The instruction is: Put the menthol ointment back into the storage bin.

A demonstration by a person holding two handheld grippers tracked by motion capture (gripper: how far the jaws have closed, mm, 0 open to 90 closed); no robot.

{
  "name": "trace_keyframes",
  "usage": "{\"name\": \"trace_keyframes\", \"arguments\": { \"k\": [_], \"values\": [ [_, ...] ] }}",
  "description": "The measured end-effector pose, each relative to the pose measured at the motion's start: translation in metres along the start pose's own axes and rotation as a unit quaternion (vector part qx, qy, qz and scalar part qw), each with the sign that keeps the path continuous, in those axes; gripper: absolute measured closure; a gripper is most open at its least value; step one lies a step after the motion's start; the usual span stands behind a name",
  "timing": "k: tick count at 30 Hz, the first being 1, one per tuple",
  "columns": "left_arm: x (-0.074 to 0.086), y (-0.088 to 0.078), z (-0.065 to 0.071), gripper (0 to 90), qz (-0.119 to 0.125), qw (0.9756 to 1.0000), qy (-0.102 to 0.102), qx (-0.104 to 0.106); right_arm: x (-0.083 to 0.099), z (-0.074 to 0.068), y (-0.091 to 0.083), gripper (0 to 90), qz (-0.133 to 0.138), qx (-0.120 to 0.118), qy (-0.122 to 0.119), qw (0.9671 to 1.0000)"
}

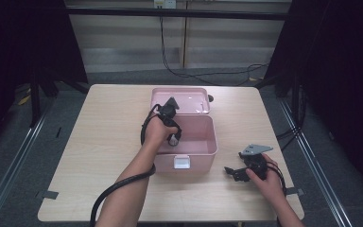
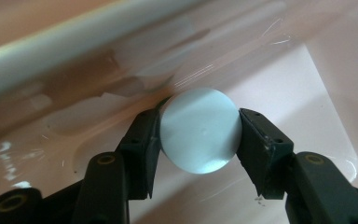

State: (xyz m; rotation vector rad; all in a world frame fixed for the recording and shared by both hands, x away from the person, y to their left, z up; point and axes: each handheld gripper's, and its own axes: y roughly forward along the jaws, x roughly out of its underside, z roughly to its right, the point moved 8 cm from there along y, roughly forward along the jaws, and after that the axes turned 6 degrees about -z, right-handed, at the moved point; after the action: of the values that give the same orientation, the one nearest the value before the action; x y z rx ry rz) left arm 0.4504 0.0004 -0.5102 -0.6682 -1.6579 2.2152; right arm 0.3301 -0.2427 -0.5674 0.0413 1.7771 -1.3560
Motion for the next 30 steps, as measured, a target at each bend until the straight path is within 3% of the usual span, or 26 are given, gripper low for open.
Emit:
{"name": "trace_keyframes", "arguments": {
  "k": [14,19,23,30],
  "values": [
    [0.0,-0.013,0.001,45.1,0.005,0.9999,-0.007,0.007,0.0,0.0,0.0,11.5,0.0,0.0,-0.001,1.0],
    [0.001,-0.021,0.0,45.1,0.003,1.0,0.006,0.004,0.0,0.0,0.0,11.5,-0.001,0.001,-0.001,1.0],
    [0.002,-0.028,-0.004,44.6,0.007,1.0,0.003,0.002,0.0,0.0,0.0,11.5,-0.001,0.001,-0.001,1.0],
    [0.003,-0.038,-0.002,43.7,0.009,0.9998,0.004,0.015,0.0,0.0,0.0,11.5,0.0,0.0,-0.002,1.0]
  ]
}}
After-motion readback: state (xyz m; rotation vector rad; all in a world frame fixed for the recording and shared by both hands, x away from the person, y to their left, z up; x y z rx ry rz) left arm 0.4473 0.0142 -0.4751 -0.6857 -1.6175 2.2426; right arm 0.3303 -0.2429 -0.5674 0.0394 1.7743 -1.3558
